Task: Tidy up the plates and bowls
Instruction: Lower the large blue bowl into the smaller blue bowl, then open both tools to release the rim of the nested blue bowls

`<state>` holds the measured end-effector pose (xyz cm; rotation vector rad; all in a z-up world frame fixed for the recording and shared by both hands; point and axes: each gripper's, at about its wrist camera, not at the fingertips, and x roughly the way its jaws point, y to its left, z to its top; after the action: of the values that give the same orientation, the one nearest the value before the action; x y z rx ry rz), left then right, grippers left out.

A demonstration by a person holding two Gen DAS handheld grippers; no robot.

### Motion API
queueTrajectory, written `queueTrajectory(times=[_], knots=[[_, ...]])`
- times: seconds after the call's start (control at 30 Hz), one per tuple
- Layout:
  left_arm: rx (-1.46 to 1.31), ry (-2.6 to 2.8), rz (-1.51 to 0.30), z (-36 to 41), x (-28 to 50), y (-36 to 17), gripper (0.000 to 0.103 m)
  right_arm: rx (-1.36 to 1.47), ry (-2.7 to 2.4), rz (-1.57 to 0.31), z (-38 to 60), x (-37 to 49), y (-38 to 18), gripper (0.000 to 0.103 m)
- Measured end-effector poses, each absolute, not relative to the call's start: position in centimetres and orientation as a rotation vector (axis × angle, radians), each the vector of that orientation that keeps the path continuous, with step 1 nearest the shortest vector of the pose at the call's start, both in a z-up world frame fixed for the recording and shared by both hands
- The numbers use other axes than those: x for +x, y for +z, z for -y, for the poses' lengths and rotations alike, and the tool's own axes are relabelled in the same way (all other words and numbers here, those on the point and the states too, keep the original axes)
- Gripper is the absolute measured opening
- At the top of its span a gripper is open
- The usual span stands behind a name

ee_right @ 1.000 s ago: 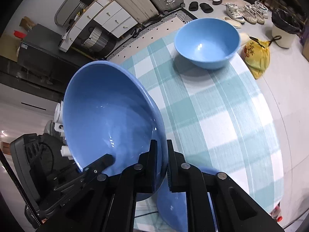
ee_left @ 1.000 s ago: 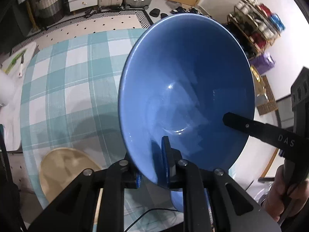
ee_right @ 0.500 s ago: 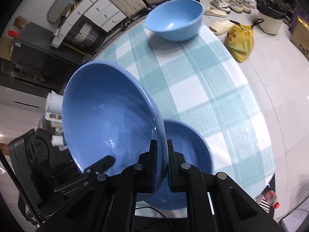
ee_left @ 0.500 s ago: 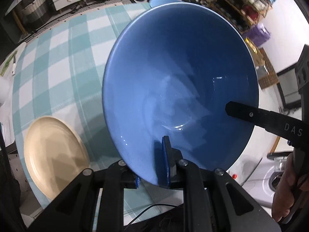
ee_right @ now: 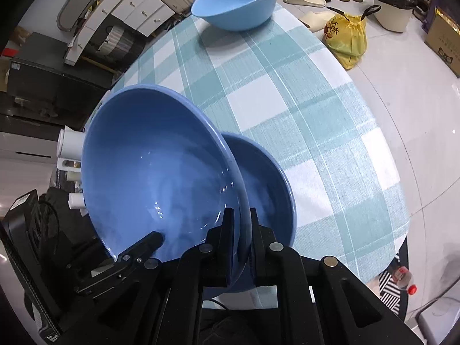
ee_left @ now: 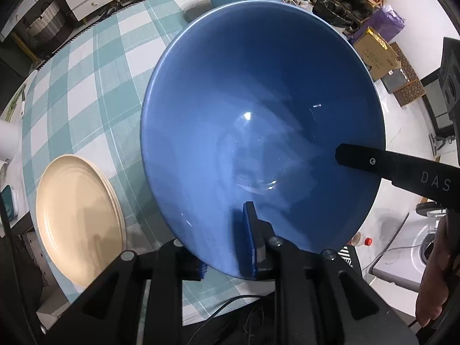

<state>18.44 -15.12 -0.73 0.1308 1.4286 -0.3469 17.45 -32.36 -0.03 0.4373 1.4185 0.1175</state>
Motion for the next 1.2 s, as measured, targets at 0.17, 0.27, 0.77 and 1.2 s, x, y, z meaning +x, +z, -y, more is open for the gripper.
queueTrajectory(times=[0.17,0.27,0.77,1.2], knots=[[0.185,-0.328,-1.41,15.7,17.7,-0.9,0.019,0.416,0.112,-1.431,32.2,17.0,-0.8,0.009],[0.21,-0.317,-1.411,15.9,17.3,-1.3,0.022,0.412,0.105,-1.442,32.1,16.9,-1.2,0.009],[0.423,-0.241,-1.337,18.1,15.6,-3.0,0.03,0.339,0.073,-1.45,31.5,16.2,-2.7,0.011],[0.506,-0.194,-1.269,18.6,15.6,-4.6,0.033,0.262,0.051,-1.39,31.4,15.7,-2.2,0.012]])
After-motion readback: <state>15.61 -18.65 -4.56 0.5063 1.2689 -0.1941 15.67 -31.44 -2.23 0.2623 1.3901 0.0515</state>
